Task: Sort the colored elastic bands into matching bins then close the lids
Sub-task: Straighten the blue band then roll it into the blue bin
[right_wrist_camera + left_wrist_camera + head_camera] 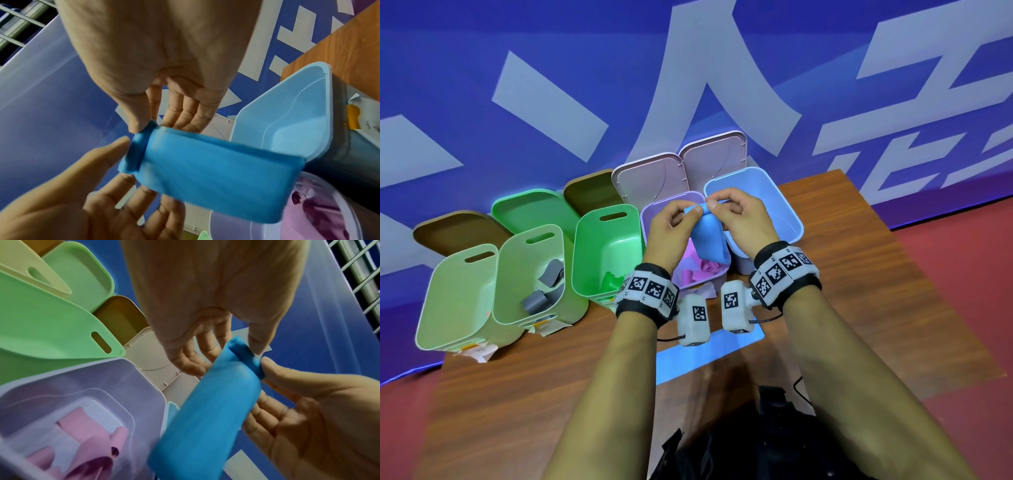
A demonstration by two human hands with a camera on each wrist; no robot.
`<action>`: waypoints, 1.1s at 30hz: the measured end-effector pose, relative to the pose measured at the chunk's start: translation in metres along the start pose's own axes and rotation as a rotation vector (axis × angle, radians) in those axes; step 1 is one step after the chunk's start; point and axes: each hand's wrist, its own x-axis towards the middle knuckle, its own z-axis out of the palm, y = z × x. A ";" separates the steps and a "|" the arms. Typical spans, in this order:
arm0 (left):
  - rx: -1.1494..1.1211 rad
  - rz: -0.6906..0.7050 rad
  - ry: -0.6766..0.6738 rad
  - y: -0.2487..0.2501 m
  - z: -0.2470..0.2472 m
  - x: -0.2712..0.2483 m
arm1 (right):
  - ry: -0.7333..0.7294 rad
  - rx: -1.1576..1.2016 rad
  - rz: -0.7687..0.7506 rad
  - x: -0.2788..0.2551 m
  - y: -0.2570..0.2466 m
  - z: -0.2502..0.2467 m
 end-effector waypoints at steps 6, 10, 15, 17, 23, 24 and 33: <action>0.008 -0.009 -0.014 -0.001 0.000 0.000 | -0.016 0.020 -0.001 0.001 -0.002 -0.002; 0.006 0.013 -0.042 -0.001 -0.002 0.002 | 0.004 0.043 0.014 0.001 0.002 0.002; 0.070 -0.065 -0.017 -0.005 -0.001 0.000 | -0.013 0.056 0.007 0.000 0.000 -0.001; 0.068 -0.067 -0.021 -0.007 -0.002 0.000 | -0.024 0.069 0.010 0.001 0.000 -0.002; 0.008 -0.029 -0.026 -0.005 -0.003 -0.001 | -0.012 0.079 0.042 0.001 0.008 0.002; 0.007 -0.027 -0.028 -0.005 -0.003 -0.002 | -0.010 0.080 0.043 0.002 0.009 0.003; -0.028 -0.058 -0.011 -0.005 0.000 -0.003 | -0.040 0.107 0.054 0.002 0.009 0.001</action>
